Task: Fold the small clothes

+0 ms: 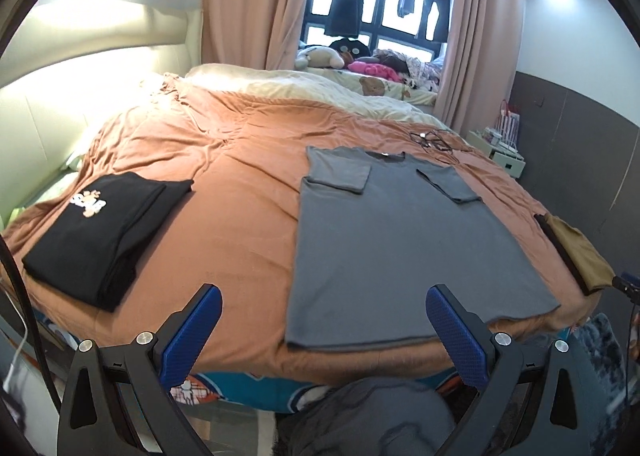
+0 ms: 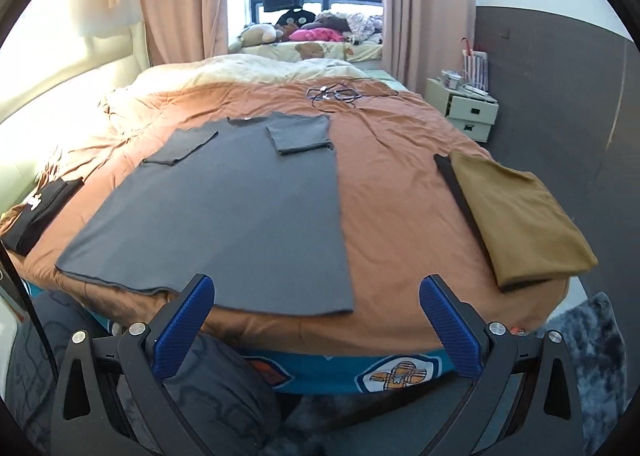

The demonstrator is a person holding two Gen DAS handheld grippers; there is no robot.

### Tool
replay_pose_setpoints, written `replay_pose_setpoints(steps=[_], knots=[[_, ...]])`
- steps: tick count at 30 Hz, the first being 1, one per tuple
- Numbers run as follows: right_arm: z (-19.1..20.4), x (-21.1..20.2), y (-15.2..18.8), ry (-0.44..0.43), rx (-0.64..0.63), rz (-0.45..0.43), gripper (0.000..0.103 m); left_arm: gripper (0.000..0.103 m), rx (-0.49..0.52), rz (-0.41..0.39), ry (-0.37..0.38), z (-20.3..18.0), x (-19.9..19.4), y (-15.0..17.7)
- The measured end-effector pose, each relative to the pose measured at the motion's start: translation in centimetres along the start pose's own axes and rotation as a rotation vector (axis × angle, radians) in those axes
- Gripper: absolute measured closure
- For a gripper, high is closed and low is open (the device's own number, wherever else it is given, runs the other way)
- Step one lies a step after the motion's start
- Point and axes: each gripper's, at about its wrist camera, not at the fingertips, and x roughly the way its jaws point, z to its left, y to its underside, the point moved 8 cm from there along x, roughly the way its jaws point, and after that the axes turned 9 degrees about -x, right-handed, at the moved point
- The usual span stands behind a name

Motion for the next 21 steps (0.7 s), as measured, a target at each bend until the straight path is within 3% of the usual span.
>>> replay_pose_setpoints(steps=[6, 13, 21], knots=[[0.6, -1.1, 1.5, 0.041, -0.022, 0.002, 0.000, 0.001, -0.012, 0.041, 0.026, 0.4, 0.1, 2.5], [0.4, 0.7, 2.3, -0.025, 0.038, 0.067, 0.000, 0.001, -0.017, 0.077, 0.022, 1.5, 1.8, 5.1], [0.2, 1.8, 2.4, -0.006, 0.040, 0.063, 0.000, 0.001, -0.069, 0.132, 0.025, 3.7, 5.3, 6.1]])
